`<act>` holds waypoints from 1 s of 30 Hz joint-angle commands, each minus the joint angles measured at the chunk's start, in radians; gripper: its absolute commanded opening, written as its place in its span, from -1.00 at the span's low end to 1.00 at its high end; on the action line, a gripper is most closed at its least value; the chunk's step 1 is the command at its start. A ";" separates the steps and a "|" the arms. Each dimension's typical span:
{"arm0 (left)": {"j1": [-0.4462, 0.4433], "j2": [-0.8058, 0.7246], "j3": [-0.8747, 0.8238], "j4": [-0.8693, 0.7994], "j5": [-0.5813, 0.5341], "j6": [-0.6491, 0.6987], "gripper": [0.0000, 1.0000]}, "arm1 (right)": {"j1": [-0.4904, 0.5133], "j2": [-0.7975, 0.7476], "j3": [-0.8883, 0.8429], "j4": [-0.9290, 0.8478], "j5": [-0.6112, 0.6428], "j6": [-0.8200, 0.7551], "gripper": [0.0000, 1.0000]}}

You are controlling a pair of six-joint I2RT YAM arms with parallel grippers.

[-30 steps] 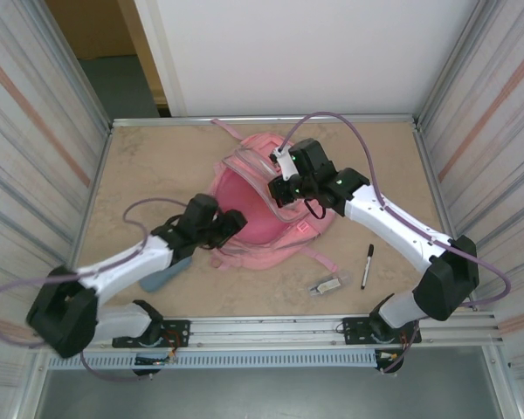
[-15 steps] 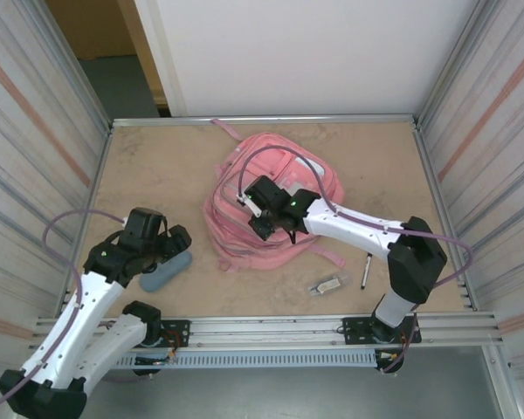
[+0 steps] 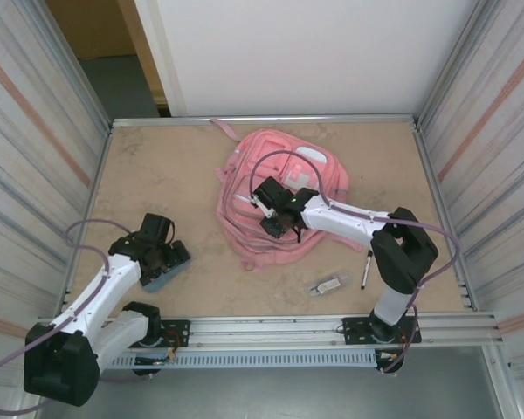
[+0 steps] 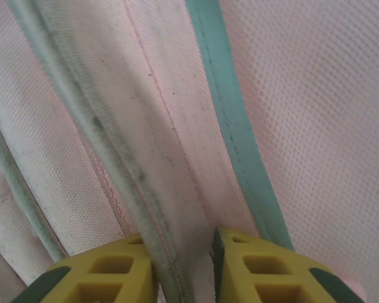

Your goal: Pack books, pencil case, and school supplies into a backpack

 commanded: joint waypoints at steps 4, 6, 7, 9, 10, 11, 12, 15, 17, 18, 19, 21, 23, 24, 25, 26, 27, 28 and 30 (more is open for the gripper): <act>0.004 0.018 -0.067 0.137 0.142 -0.049 0.82 | -0.016 -0.131 -0.013 -0.042 0.024 0.019 -0.26; -0.022 0.026 -0.061 0.126 0.145 -0.063 0.82 | -0.015 -0.161 -0.015 -0.049 0.005 0.033 -0.22; -0.044 0.031 -0.058 0.126 0.153 -0.061 0.83 | -0.013 -0.175 -0.015 -0.054 -0.007 0.040 -0.21; -0.076 0.045 -0.054 0.126 0.180 -0.070 0.84 | -0.005 -0.201 -0.017 -0.062 -0.030 0.057 -0.19; -0.095 0.053 -0.055 0.131 0.197 -0.088 0.84 | 0.001 -0.213 -0.019 -0.063 -0.043 0.073 -0.18; -0.117 0.058 -0.058 0.140 0.212 -0.103 0.84 | 0.008 -0.224 -0.020 -0.061 -0.063 0.090 -0.17; -0.145 0.063 -0.061 0.157 0.229 -0.124 0.84 | 0.014 -0.233 -0.023 -0.053 -0.092 0.117 -0.16; -0.241 0.075 -0.066 0.215 0.252 -0.204 0.85 | 0.037 -0.237 -0.039 0.001 -0.170 0.290 -0.15; -0.295 0.069 -0.081 0.280 0.290 -0.280 0.87 | 0.045 -0.224 -0.053 0.041 -0.229 0.415 -0.14; -0.326 0.061 -0.092 0.318 0.317 -0.337 0.87 | 0.046 -0.220 -0.067 0.073 -0.266 0.467 -0.14; -0.357 0.045 -0.097 0.351 0.332 -0.383 0.87 | 0.052 -0.215 -0.078 0.099 -0.288 0.510 -0.14; -0.416 0.002 -0.075 0.352 0.309 -0.412 0.86 | 0.068 -0.204 -0.072 0.114 -0.297 0.540 -0.13; -0.449 -0.042 -0.015 0.238 0.227 -0.390 0.86 | 0.084 -0.184 -0.044 0.095 -0.279 0.565 -0.12; -0.452 -0.062 0.022 0.165 0.183 -0.361 0.86 | 0.089 -0.173 -0.030 0.080 -0.271 0.595 -0.12; -0.452 -0.077 0.057 0.088 0.141 -0.328 0.86 | 0.093 -0.159 -0.020 0.072 -0.276 0.636 -0.12; -0.451 -0.090 0.083 0.031 0.106 -0.296 0.86 | 0.094 -0.147 -0.017 0.076 -0.291 0.668 -0.12; -0.451 -0.105 0.106 -0.014 0.074 -0.251 0.88 | 0.098 -0.137 -0.019 0.086 -0.317 0.700 -0.12; -0.451 -0.118 0.116 -0.041 0.045 -0.204 0.89 | 0.101 -0.127 -0.021 0.102 -0.339 0.721 -0.12; -0.449 -0.143 0.104 -0.040 -0.003 -0.139 0.97 | 0.108 -0.114 -0.029 0.126 -0.351 0.736 -0.11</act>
